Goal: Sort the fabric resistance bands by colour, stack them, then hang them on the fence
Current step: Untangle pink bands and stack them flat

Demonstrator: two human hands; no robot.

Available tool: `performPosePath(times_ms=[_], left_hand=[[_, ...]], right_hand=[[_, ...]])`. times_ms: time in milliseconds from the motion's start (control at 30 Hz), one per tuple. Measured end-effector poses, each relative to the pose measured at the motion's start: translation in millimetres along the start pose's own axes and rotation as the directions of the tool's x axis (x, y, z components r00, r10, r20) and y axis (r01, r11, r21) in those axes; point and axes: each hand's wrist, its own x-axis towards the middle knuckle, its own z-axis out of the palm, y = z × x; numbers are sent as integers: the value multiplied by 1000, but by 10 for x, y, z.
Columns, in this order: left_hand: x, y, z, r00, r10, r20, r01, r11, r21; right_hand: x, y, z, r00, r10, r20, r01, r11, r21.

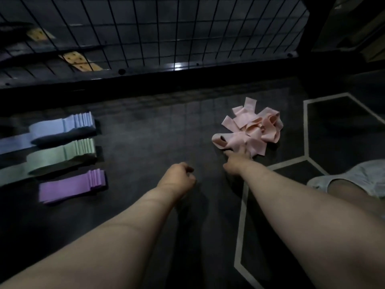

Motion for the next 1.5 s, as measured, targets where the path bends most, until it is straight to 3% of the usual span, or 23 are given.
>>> performPosePath(times_ms=[200, 267, 333, 433, 533, 700, 800, 867, 1000, 1133, 1233, 1300, 1367, 1500], left_hand=[[276, 259, 111, 996, 86, -21, -86, 996, -11], [274, 333, 106, 994, 104, -35, -105, 994, -5], [218, 386, 89, 991, 129, -45, -129, 992, 8], [46, 415, 33, 989, 140, -47, -139, 990, 11], [-192, 427, -74, 981, 174, -81, -175, 984, -11], [-709, 469, -406, 973, 212, -95, -214, 977, -10], [-1053, 515, -714, 942, 311, -127, -310, 950, 29], [-1347, 585, -987, 904, 401, -150, -407, 913, -11], [-2003, 698, -1503, 853, 520, -50, -521, 841, -147], [-2583, 711, -1887, 863, 505, 26, -504, 863, -33], [-2840, 636, -2021, 876, 481, -38, -481, 876, -15], [-2969, 558, -2048, 883, 458, -98, -462, 887, -18], [-3064, 477, -2044, 892, 422, -162, -441, 891, -105], [-3152, 368, -1985, 886, 409, -219, -450, 870, -199]], right_hand=[[233, 45, 76, 1000, 9, -26, -7, 997, 78], [236, 75, 82, 995, 0, -102, 15, 989, 144], [136, 132, 52, 963, 18, -267, 55, 964, 262], [-206, 188, -44, 849, 100, -518, 227, 817, 530], [-689, 190, -157, 819, 238, -522, 296, 603, 740], [-1386, 37, -378, 828, 215, -519, 424, 366, 828], [-1855, -74, -638, 895, 78, -440, 427, 139, 894], [-2228, -149, -827, 885, -49, -464, 466, 50, 883], [-2924, -296, -1027, 776, -357, -520, 521, -103, 847], [-3413, -343, -1089, 697, -501, -513, 469, -222, 855], [-3634, -296, -1061, 633, -628, -453, 414, -220, 883], [-3725, -248, -1004, 629, -654, -421, 457, -128, 880], [-3797, -207, -923, 643, -656, -394, 496, -35, 868], [-3866, -158, -783, 718, -548, -430, 497, -29, 867]])
